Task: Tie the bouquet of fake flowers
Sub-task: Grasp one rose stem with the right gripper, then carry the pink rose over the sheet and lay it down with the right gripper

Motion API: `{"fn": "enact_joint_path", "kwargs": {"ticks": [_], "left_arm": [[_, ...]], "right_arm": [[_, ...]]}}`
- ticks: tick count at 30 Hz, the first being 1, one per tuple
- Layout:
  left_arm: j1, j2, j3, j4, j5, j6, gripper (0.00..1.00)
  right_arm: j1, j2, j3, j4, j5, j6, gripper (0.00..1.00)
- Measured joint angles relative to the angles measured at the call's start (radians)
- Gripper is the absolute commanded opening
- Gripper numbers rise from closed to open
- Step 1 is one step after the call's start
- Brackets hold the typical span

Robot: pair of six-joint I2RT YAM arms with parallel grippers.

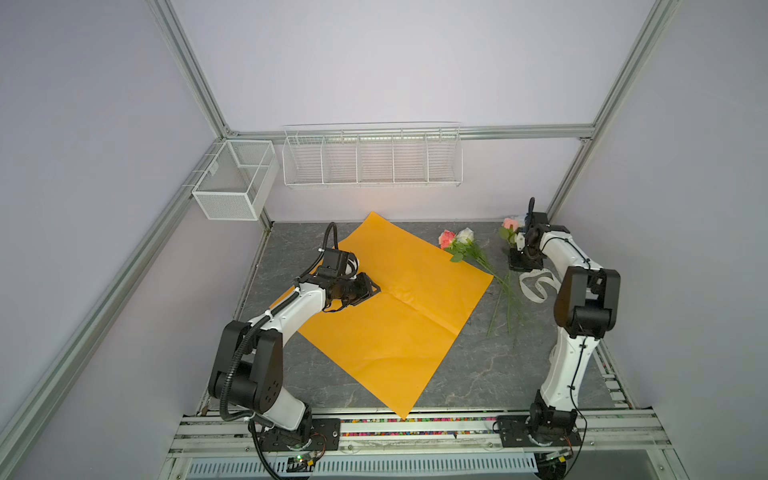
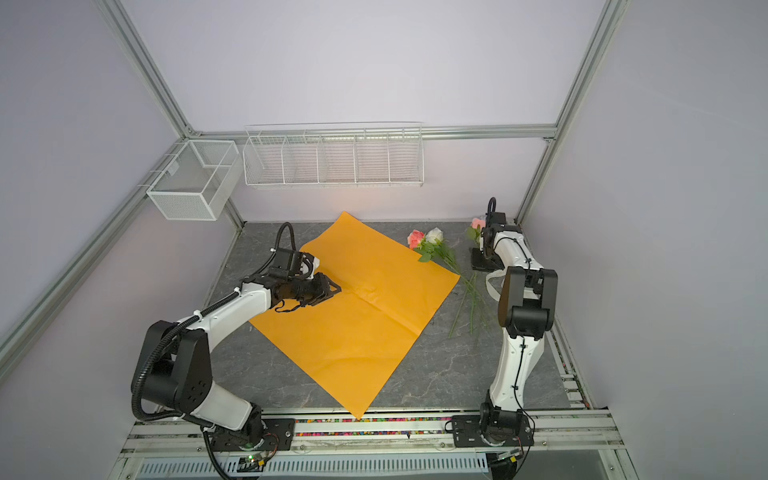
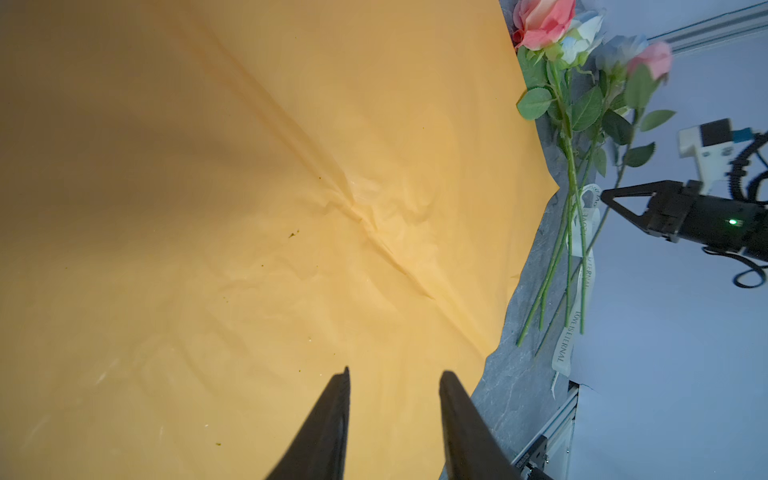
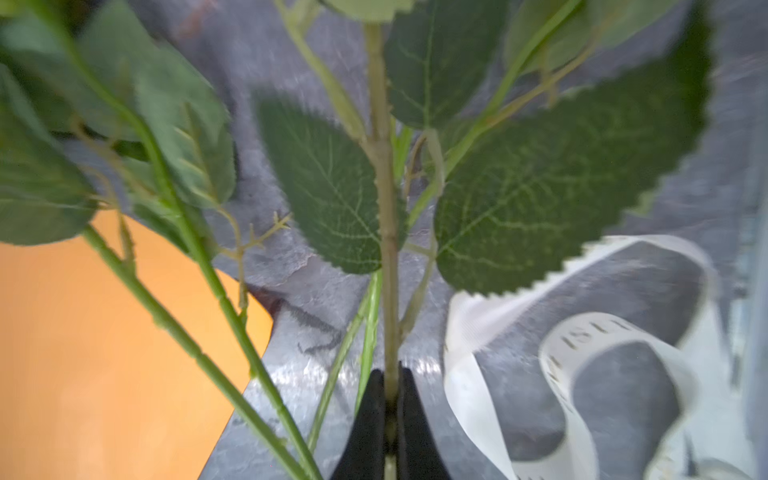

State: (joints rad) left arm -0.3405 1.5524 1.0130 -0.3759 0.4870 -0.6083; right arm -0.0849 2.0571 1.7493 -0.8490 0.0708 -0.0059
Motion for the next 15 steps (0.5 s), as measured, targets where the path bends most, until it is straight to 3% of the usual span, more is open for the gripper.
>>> {"fn": "enact_joint_path", "kwargs": {"ticks": [6, 11, 13, 15], "left_arm": [[0.000, -0.010, 0.000, -0.017, -0.032, 0.008, 0.37], [0.000, -0.035, 0.000, -0.032, -0.060, 0.017, 0.37], [0.000, -0.050, 0.000, -0.045, -0.078, 0.019, 0.38], [0.000, -0.071, -0.003, -0.057, -0.106, 0.019, 0.39]], "right_arm": [[0.034, -0.197, -0.026, 0.052, 0.115, -0.071, 0.07], [0.117, -0.279, -0.113, 0.122, 0.282, -0.151, 0.07], [0.140, -0.278, -0.111, 0.112, 0.294, -0.163, 0.07], [0.142, -0.278, -0.085, 0.062, 0.232, -0.158, 0.07]]}}
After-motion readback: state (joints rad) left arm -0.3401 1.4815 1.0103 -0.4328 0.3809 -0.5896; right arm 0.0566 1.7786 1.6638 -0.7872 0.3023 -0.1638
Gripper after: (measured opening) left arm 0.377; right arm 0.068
